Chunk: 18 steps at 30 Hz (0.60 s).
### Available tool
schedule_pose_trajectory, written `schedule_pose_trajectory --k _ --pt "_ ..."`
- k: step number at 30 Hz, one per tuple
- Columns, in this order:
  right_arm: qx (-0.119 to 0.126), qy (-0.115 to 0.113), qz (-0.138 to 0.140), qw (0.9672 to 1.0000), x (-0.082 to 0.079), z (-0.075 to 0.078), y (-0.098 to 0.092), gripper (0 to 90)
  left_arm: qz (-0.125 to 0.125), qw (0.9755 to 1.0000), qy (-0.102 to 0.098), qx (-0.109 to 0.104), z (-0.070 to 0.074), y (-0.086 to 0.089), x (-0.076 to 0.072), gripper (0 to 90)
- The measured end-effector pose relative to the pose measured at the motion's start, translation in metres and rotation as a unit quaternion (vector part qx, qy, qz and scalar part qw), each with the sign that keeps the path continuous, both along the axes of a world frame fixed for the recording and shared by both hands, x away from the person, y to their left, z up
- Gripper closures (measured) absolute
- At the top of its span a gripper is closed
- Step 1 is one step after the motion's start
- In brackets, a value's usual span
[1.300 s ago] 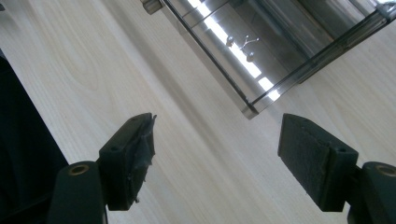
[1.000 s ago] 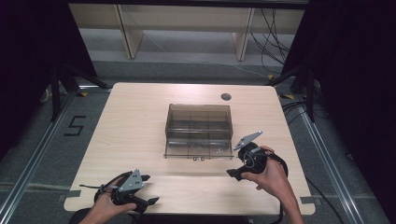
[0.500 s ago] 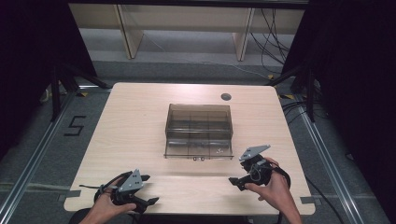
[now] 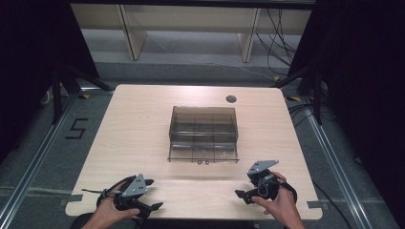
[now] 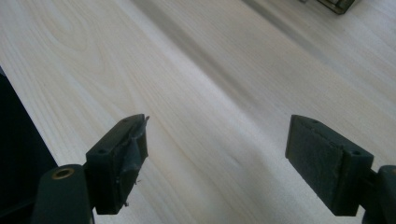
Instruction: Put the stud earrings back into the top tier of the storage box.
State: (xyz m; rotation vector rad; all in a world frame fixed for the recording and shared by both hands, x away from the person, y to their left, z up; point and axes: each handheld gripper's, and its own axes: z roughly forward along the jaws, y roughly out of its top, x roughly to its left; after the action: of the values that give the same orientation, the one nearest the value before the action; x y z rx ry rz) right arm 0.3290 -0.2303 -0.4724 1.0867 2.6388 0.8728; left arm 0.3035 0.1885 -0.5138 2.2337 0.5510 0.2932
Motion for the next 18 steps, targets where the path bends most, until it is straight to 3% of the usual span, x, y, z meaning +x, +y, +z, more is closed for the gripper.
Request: schedule_pose_trajectory --k 1,2,3,4,5,6,8,9,10,18 --pt "-0.006 -0.011 0.001 0.9999 0.000 -0.002 0.000 21.5 -0.002 1.0000 -0.003 0.006 0.000 0.001 0.000 16.5" --pt "-0.008 -0.005 0.008 0.9999 -0.001 -0.001 -0.002 21.4 0.003 1.0000 -0.002 -0.006 -0.001 -0.001 0.000 16.5" --pt "-0.009 -0.002 0.003 1.0000 -0.003 -0.002 -0.003 21.4 -0.003 1.0000 -0.002 0.004 0.000 0.001 0.000 16.5" --pt "-0.002 -0.009 0.004 0.9999 -0.004 -0.005 -0.003 21.3 0.002 1.0000 0.001 -0.003 0.000 0.000 0.000 16.5" --pt "-0.006 0.003 -0.001 1.0000 -0.006 -0.004 -0.004 21.1 -0.003 1.0000 -0.003 0.005 0.000 0.001 0.000 16.6" --pt "-0.002 -0.012 0.005 0.9999 -0.005 -0.007 -0.005 20.9 -0.002 1.0000 -0.003 0.003 0.000 0.000 0.000 16.6" --pt "-0.005 0.000 0.004 1.0000 -0.007 -0.007 -0.006 20.5 -0.009 0.9999 -0.012 0.006 0.001 0.001 0.001 16.6" --pt "-0.006 -0.006 -0.008 0.9999 -0.008 -0.010 -0.006 20.1 -0.009 0.9999 -0.012 0.006 0.001 0.001 0.001 16.5" --pt "-0.006 -0.006 -0.008 0.9999 -0.008 -0.010 -0.006 20.1 0.005 0.9999 0.001 -0.009 0.000 0.000 0.000 16.5" --pt "-0.006 0.001 -0.013 0.9999 -0.011 -0.013 -0.013 19.5 0.004 1.0000 -0.001 -0.008 0.000 0.000 0.000 16.5"
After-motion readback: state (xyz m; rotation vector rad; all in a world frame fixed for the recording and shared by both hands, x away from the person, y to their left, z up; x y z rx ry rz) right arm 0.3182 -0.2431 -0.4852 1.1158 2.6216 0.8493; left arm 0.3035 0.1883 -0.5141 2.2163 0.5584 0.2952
